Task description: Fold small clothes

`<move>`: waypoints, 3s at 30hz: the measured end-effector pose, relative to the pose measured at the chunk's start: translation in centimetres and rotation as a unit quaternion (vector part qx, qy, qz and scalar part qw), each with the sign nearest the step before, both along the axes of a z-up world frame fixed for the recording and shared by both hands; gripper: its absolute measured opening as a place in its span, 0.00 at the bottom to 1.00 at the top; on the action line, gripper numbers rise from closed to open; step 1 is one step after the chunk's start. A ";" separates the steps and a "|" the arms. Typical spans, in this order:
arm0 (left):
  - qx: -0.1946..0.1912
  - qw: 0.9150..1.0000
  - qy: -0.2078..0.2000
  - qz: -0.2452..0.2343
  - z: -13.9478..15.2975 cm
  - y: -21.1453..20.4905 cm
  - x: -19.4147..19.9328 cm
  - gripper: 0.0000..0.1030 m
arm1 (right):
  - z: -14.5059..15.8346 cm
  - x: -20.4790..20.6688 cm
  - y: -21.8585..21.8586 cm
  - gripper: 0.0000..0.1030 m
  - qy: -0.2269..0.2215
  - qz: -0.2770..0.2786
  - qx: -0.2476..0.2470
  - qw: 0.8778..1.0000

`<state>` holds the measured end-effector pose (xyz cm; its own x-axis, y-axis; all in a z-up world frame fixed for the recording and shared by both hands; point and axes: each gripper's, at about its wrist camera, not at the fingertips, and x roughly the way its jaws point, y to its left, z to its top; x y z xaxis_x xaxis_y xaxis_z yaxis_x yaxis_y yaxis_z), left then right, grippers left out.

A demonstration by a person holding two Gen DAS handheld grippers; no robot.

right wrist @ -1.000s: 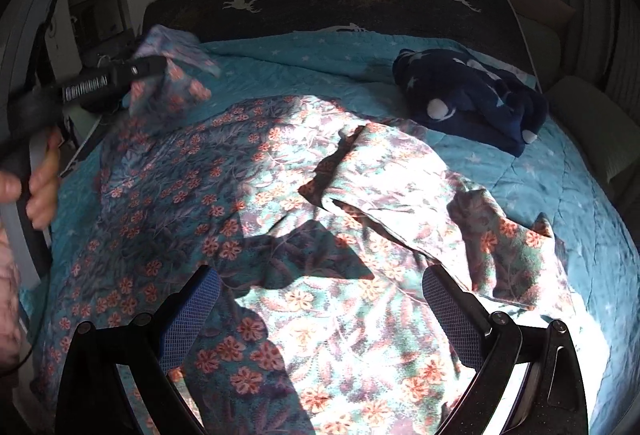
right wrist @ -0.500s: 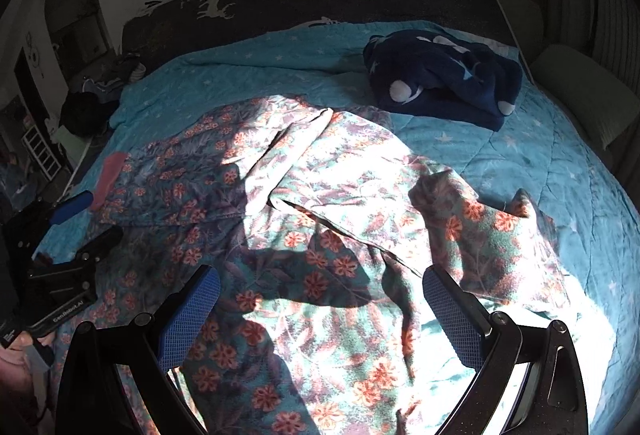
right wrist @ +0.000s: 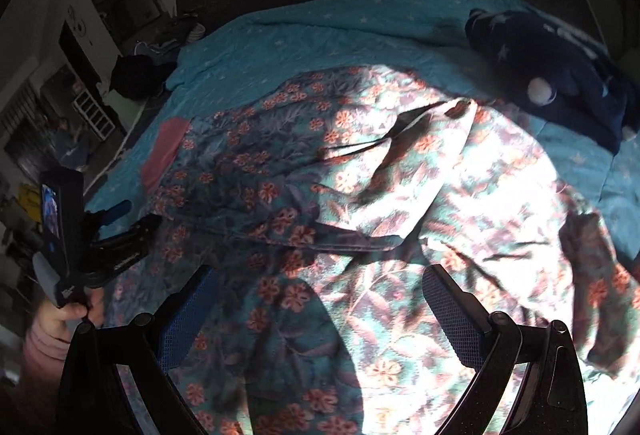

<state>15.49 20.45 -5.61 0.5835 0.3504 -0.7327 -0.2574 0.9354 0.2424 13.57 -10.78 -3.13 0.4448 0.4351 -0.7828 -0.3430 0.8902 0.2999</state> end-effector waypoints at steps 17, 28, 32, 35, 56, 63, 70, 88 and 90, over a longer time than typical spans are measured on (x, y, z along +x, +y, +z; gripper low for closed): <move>-0.047 0.997 -0.007 0.061 -0.9 2.7 -1.0 0.77 | -2.1 6.1 0.1 1.00 0.069 -0.003 0.165 0.984; -0.037 0.997 -0.002 0.061 -1.0 2.3 -1.0 0.77 | 7.2 6.6 -8.8 1.00 -0.109 -0.153 0.312 0.931; -0.026 0.998 -0.001 0.059 -1.0 2.0 -0.9 0.77 | 6.8 5.2 -9.9 1.00 -0.087 -0.169 0.242 0.951; -0.018 0.998 0.000 0.059 -1.0 1.8 -0.8 0.77 | 3.8 5.7 -8.2 0.96 0.021 -0.104 0.275 0.956; -0.027 0.998 0.003 0.057 -1.1 2.0 -0.7 0.77 | 3.3 8.8 -7.0 0.04 0.011 -0.253 0.292 0.922; -0.028 0.998 0.000 0.057 -0.9 1.9 -0.9 0.77 | 2.5 2.1 -8.4 0.05 -0.007 -0.197 0.139 0.970; -0.017 0.999 0.006 0.050 -0.1 1.5 -1.8 0.77 | 0.0 -2.2 -11.3 0.18 0.018 -0.182 0.075 0.980; -0.105 0.993 -0.031 -0.047 3.7 -3.3 1.5 0.77 | -3.1 -8.3 -27.2 0.48 0.075 -0.352 0.230 0.904; -0.109 0.994 -0.005 -0.030 2.4 -3.5 3.0 0.77 | -4.0 -8.1 -27.5 0.55 0.088 -0.356 0.266 0.892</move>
<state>18.48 16.99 -3.20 0.6067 0.1474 -0.7811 -0.2004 0.9793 0.0291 5.49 -38.26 -7.09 0.6477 0.4213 -0.6349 0.3459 0.5798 0.7377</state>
